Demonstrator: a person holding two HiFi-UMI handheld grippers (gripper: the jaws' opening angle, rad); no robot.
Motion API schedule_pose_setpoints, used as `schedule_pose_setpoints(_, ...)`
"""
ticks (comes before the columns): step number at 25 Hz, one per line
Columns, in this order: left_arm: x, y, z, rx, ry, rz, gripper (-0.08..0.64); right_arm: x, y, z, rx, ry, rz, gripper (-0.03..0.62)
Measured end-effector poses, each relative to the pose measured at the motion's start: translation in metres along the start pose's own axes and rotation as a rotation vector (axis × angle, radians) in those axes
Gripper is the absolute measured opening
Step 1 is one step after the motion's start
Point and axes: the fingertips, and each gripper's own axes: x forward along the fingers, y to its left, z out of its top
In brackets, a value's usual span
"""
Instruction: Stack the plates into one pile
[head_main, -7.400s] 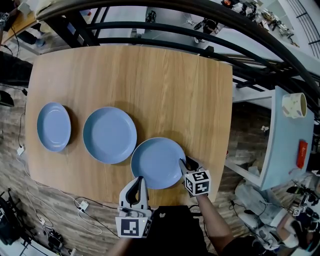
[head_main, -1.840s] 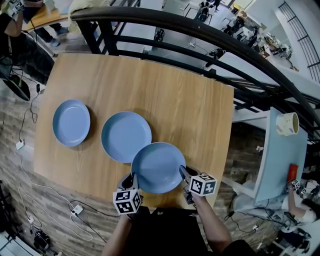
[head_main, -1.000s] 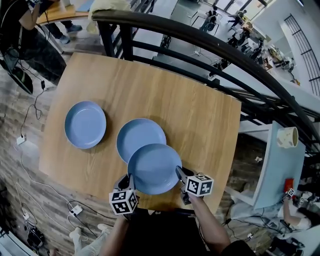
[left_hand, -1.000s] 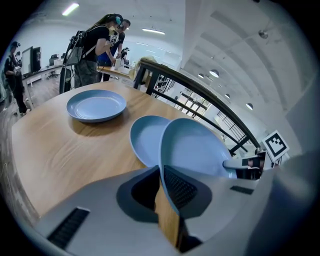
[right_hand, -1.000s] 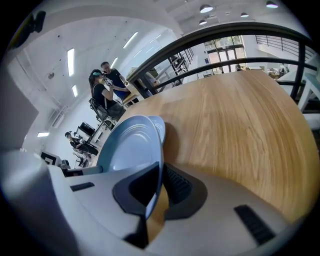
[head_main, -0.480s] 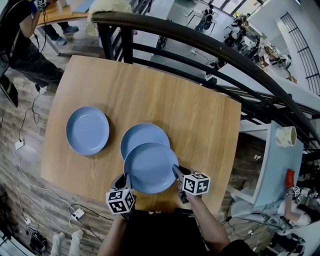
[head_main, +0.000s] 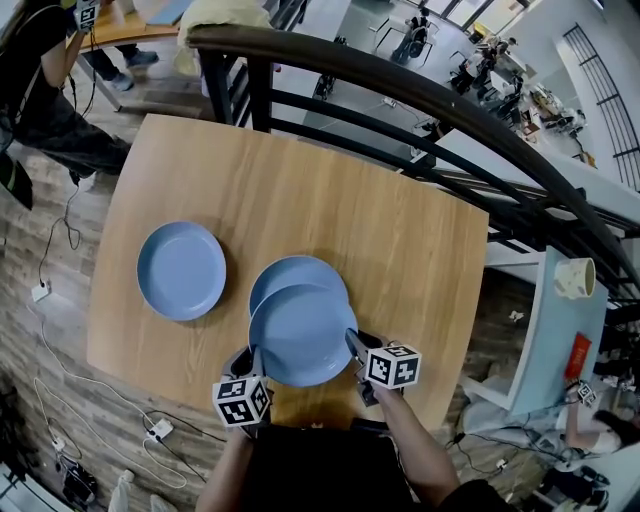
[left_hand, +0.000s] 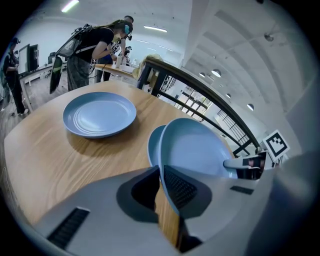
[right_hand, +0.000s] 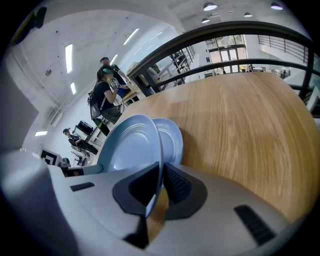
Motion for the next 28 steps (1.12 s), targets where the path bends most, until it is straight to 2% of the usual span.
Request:
schedule_pose_setpoints(14,0.024,0.01,0.023,0.001,0.023,0.003,0.044,0.026,-0.004,0.023,0.023,0.011,-0.007,0.038)
schedule_pose_setpoints(28,0.043,0.017,0.033,-0.007,0.04,0.012,0.043,0.041,-0.01,0.028,0.034,0.031,-0.014,0.038)
